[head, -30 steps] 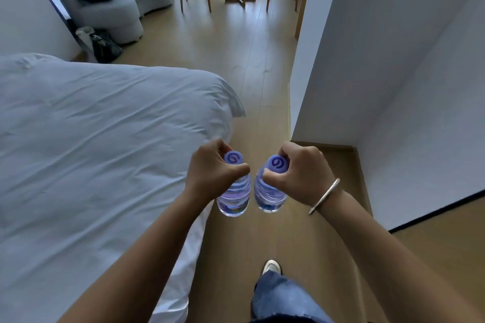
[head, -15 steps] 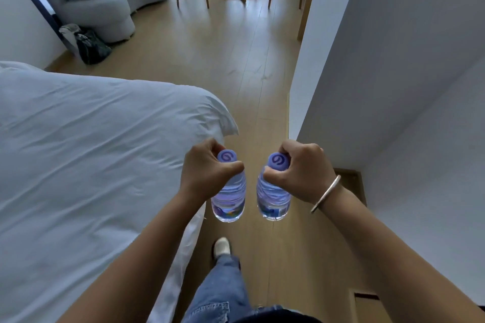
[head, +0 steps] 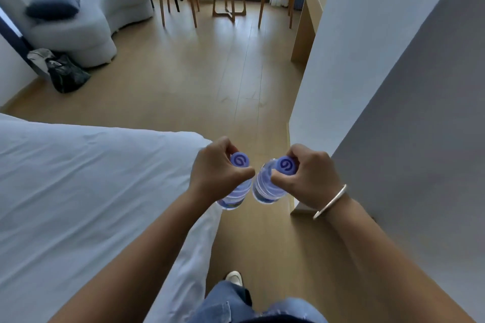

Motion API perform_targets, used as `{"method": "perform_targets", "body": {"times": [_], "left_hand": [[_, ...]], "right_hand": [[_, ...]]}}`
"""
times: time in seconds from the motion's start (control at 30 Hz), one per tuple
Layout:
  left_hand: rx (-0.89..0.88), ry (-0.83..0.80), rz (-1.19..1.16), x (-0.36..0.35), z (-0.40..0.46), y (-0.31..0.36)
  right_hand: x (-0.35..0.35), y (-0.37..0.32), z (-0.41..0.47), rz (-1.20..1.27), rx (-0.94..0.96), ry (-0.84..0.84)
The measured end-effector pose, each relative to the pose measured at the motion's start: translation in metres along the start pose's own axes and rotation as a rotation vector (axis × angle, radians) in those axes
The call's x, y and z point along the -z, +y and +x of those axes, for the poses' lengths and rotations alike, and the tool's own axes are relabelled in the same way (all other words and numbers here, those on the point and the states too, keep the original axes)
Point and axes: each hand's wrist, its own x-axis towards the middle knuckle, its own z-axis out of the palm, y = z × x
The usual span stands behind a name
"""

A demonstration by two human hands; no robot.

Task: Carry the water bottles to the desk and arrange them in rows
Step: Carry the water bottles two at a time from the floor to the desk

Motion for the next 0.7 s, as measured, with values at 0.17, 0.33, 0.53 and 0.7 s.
{"method": "perform_targets", "body": {"times": [0.17,0.33,0.53,0.7], "left_hand": [[0.069,0.030,-0.040,0.008,0.064,-0.021],[0.091,0.011,-0.036,-0.002,0.122,-0.045],[0.176,0.010,-0.068,-0.027,0.221,-0.060],[0.174,0.057,-0.047,-0.050,0.335,-0.054]], "right_hand": [[-0.016,0.005,0.067,-0.001,-0.003,0.018],[-0.038,0.025,0.134,0.012,-0.025,-0.042],[-0.059,0.061,0.234,0.077,-0.008,-0.052],[-0.067,0.100,0.335,0.078,-0.006,-0.067]]}}
